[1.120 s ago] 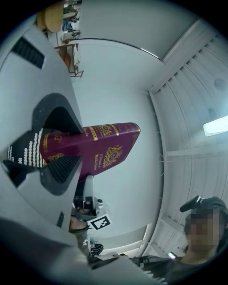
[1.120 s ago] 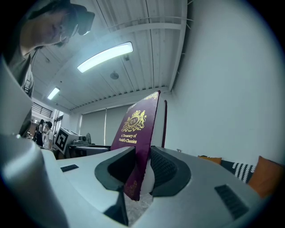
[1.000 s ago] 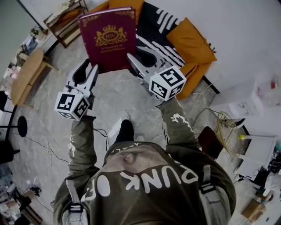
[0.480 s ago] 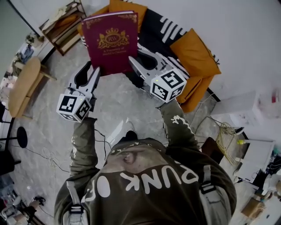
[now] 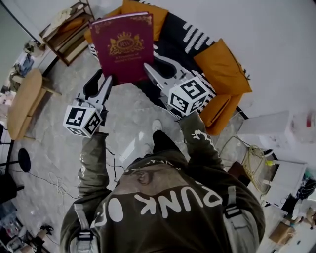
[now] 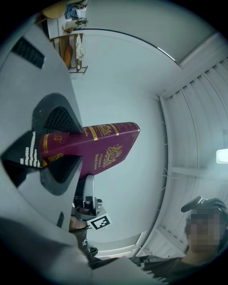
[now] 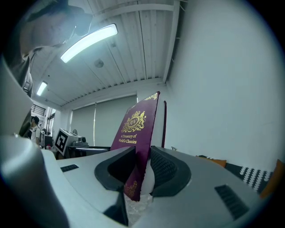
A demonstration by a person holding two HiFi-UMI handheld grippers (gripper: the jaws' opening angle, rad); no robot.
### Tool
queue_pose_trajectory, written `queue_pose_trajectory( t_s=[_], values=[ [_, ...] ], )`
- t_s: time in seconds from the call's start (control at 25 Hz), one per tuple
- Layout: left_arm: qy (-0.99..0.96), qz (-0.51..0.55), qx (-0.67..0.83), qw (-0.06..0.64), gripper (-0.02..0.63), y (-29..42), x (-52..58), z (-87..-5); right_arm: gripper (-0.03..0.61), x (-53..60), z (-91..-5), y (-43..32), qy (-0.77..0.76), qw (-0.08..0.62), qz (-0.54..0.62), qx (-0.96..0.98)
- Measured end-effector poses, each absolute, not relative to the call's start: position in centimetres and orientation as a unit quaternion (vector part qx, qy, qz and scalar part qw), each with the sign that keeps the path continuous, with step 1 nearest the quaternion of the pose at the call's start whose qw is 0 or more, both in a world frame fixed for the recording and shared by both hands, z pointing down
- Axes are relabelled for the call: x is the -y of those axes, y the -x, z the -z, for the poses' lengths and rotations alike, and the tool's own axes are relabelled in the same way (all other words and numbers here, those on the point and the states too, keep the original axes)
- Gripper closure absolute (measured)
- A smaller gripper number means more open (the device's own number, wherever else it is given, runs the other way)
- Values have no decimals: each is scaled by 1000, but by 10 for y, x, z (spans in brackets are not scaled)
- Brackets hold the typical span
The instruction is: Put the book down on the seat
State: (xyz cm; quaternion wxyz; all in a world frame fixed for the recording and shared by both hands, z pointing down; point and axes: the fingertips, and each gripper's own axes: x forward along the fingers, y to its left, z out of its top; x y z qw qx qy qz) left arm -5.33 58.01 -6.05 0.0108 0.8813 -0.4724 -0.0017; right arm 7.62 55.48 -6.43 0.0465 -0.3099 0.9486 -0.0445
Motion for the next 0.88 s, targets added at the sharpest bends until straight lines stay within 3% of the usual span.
queue_pose_trajectory(
  t_s=[0.88],
  values=[
    [-861, -24, 506, 31, 454, 24, -322, 45, 462, -288, 45, -103, 278, 53, 79, -956]
  ],
)
